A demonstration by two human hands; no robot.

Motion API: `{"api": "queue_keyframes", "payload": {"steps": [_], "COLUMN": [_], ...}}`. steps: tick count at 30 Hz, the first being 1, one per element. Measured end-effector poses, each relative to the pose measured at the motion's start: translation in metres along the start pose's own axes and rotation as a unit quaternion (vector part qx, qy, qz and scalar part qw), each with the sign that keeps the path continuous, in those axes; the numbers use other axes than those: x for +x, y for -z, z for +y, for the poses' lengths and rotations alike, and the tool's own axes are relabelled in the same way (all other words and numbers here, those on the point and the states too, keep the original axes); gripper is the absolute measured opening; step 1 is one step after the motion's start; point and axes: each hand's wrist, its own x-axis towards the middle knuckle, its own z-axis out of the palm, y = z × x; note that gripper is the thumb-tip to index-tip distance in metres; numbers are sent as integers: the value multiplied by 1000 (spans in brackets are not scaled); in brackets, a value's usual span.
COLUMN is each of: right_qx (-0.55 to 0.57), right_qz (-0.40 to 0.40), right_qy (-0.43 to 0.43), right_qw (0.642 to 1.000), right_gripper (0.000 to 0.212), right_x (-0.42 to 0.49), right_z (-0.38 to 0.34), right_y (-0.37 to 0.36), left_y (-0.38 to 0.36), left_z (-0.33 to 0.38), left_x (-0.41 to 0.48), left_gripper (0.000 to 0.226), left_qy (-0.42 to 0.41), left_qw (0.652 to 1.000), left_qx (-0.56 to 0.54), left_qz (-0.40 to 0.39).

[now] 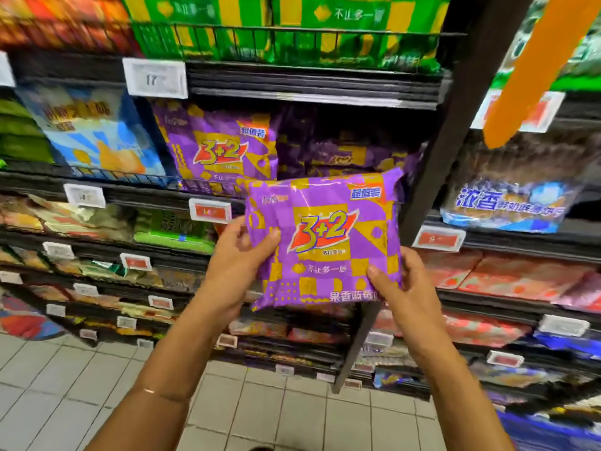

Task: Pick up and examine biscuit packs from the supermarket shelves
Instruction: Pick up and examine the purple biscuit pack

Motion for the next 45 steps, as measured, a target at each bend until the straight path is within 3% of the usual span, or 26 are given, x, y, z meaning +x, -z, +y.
{"api": "queue_keyframes", "payload": {"steps": [4, 7, 10, 13, 20, 23, 27, 32, 35, 42, 45], "right_qx": [-37, -101, -127, -139, -137, -155, -165, -160, -160, -269, -290], "right_qz": [99, 146, 178, 211, 240, 251, 267, 297, 292, 229, 193], "right_qy": [45, 62, 74, 101, 62, 40, 19, 30, 41, 21, 33], "right_qw": [993, 982, 973, 962, 959, 954, 949, 941, 942, 935, 937], "right_gripper": [41, 44, 52, 54, 42, 44, 42, 40, 44, 21, 15], "right_x": [22, 41, 59, 78, 113, 124, 130, 136, 134, 123, 114], "right_z": [-14, -32, -47, -58, -69, -70, -67, -66, -65, -56, -61], "right_y": [-25, -47, -61, -69, -75, -75, -77, -77, -75, -62, -59], "left_y": [-19, -36, -46, -51, -53, -53, -57, -54, -54, -50, -50], "left_z": [15, 26, 36, 43, 62, 66, 59, 51, 47, 17, 6], "left_x": [37, 63, 83, 97, 122, 121, 108, 112, 115, 105, 103], "left_gripper": [28, 13, 22, 36, 24, 27, 35, 32, 34, 58, 63], "left_qy": [-103, -189, -234, -246, -263, -274, -269, -264, -262, -293, -282], "left_qw": [994, 975, 957, 947, 919, 906, 916, 919, 921, 894, 910], "left_qx": [28, 111, 164, 193, 270, 311, 299, 292, 287, 340, 305], "left_qz": [18, 32, 52, 75, 113, 89, 15, 7, -2, -5, -2]}}
